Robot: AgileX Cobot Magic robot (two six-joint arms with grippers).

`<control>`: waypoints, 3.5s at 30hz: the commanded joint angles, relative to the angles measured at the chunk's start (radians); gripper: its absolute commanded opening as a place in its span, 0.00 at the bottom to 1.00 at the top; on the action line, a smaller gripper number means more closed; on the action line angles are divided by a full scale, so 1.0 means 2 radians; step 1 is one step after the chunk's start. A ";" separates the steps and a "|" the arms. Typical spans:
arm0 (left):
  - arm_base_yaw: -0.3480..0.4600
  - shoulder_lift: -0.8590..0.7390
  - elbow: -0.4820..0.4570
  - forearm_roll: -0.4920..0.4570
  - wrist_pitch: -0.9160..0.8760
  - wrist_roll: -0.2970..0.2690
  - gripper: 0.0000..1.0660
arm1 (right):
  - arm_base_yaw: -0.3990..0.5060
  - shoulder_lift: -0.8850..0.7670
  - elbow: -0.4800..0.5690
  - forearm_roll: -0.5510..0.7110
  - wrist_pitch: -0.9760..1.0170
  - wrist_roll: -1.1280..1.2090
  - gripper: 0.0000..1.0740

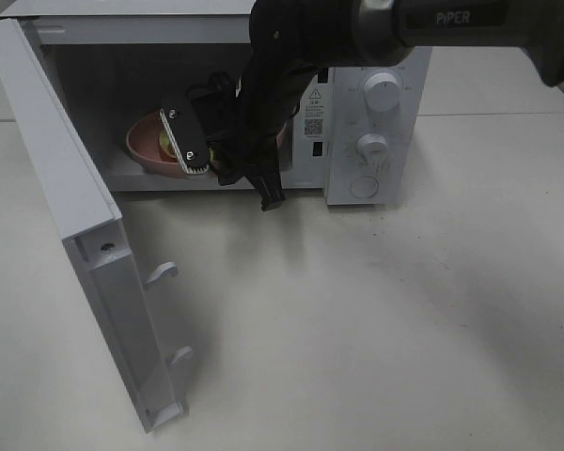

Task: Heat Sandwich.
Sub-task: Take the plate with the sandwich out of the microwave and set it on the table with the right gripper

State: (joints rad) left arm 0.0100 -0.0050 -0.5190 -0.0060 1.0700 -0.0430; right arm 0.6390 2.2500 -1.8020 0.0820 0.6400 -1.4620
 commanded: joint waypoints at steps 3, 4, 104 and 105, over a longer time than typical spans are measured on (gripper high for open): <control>0.001 -0.008 0.001 -0.004 0.000 0.001 0.92 | 0.000 -0.025 0.023 0.011 -0.031 -0.022 0.00; 0.001 -0.008 0.001 -0.004 0.000 0.001 0.92 | 0.000 -0.025 0.023 0.011 -0.031 -0.022 0.00; 0.001 -0.008 0.001 -0.004 0.000 0.001 0.92 | 0.000 -0.629 0.650 -0.176 -0.084 0.228 0.00; 0.001 -0.008 0.001 -0.004 0.000 0.001 0.92 | 0.000 -0.629 0.650 -0.186 -0.084 0.245 0.00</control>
State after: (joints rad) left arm 0.0100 -0.0050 -0.5190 -0.0060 1.0700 -0.0430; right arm 0.6460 1.0050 -0.5000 -0.2400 0.4930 -1.0500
